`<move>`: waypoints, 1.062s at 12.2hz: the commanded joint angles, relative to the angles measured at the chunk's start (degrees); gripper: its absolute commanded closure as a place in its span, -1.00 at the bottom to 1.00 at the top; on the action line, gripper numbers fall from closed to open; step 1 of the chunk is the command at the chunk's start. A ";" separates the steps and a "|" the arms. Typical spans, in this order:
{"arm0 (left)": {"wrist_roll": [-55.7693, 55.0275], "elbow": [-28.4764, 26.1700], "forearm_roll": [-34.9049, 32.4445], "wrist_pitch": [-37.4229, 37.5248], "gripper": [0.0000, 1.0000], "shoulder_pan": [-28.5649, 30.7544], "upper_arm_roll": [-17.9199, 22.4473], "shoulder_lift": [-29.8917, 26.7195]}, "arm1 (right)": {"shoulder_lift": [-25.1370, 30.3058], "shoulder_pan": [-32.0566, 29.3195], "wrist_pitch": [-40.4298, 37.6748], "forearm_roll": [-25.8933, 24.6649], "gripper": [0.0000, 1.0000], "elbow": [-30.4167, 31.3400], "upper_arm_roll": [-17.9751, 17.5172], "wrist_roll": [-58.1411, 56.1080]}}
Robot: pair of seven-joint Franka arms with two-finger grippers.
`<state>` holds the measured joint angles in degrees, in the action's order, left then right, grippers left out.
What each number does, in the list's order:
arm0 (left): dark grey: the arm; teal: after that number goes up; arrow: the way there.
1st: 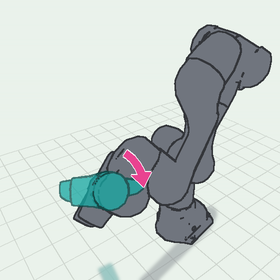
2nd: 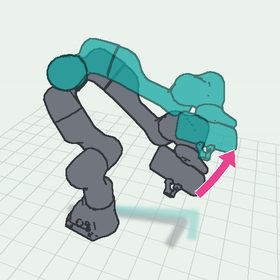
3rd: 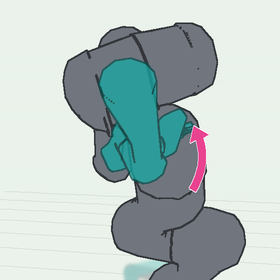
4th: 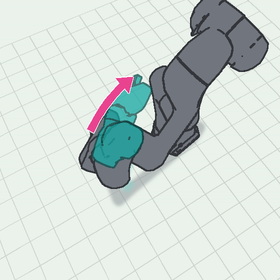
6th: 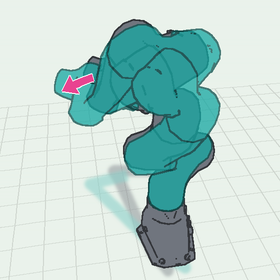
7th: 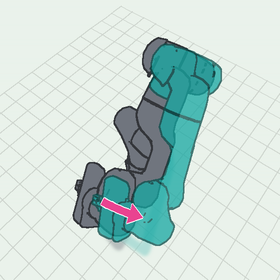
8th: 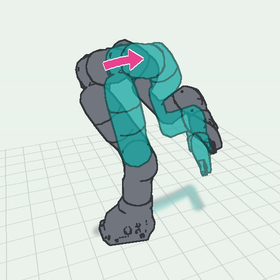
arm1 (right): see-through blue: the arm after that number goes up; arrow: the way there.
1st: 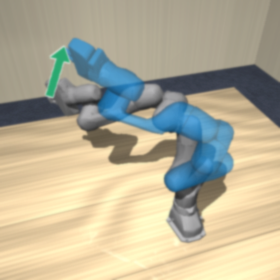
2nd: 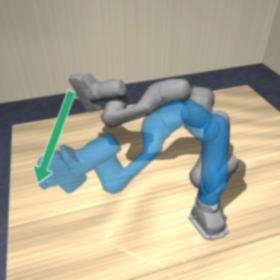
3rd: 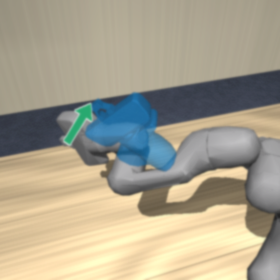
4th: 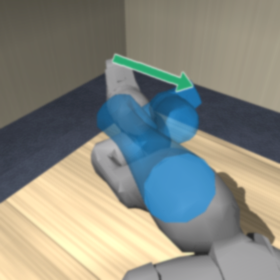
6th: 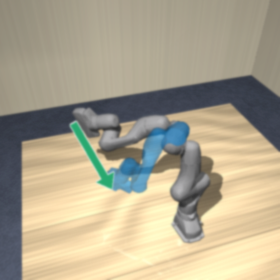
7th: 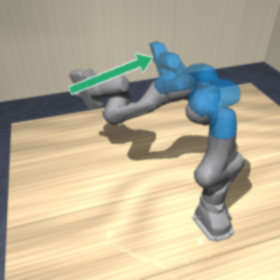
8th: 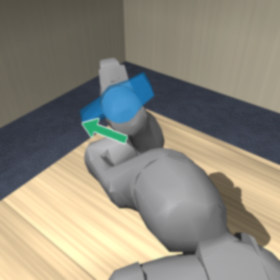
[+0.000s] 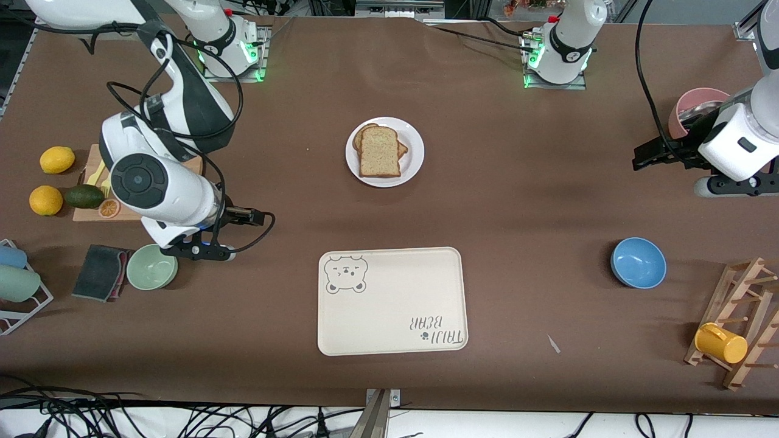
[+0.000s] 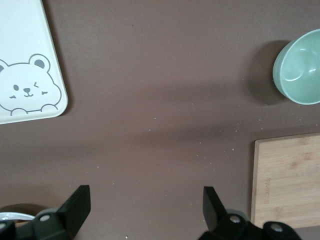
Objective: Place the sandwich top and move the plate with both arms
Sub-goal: 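Withdraw the right gripper from the plate toward the wooden board, then retract the right arm to rest while the left gripper reaches the plate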
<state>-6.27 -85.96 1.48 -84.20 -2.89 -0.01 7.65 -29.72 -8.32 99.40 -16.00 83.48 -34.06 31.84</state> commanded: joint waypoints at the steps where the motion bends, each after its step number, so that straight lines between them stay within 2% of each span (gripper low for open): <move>1: 0.30 -7.77 1.15 -5.24 -1.00 0.51 -0.16 -3.49 | 9.04 0.50 5.77 6.47 -0.99 10.08 4.68 -3.36; 3: -0.22 -19.10 1.50 -14.63 -1.00 0.43 -0.25 -9.29 | 12.13 2.25 7.39 8.53 -0.99 13.02 8.29 -8.09; 4: -0.66 -22.55 1.85 -17.29 -1.00 0.34 -0.95 -10.27 | 12.75 5.39 6.95 8.62 -0.99 13.11 13.36 -10.46; 6: -3.12 -28.18 1.86 -21.85 -1.00 0.51 -3.58 -11.42 | 13.89 14.17 6.59 9.58 -0.99 12.76 26.70 -20.19; 7: -4.70 -32.47 1.86 -25.80 -1.00 0.51 -4.81 -12.73 | 14.51 15.34 6.59 12.55 -0.99 12.58 29.90 -23.11; 10: -8.22 -40.14 4.74 -34.86 -1.00 0.51 -8.24 -13.89 | 16.70 10.72 5.72 17.91 -0.99 12.41 30.37 -23.84; 11: -8.40 -42.94 7.02 -38.81 -1.00 0.43 -8.95 -14.06 | 17.84 8.26 4.93 22.37 -1.00 12.23 30.11 -24.02; 13: -11.02 -47.87 12.38 -47.15 -1.00 0.51 -12.72 -13.45 | 19.43 7.53 4.49 21.55 -1.00 12.32 30.20 -24.20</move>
<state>-15.11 -128.40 9.84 -125.15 -2.94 -9.98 -3.91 -13.26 0.21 104.66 4.75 94.30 -3.48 8.18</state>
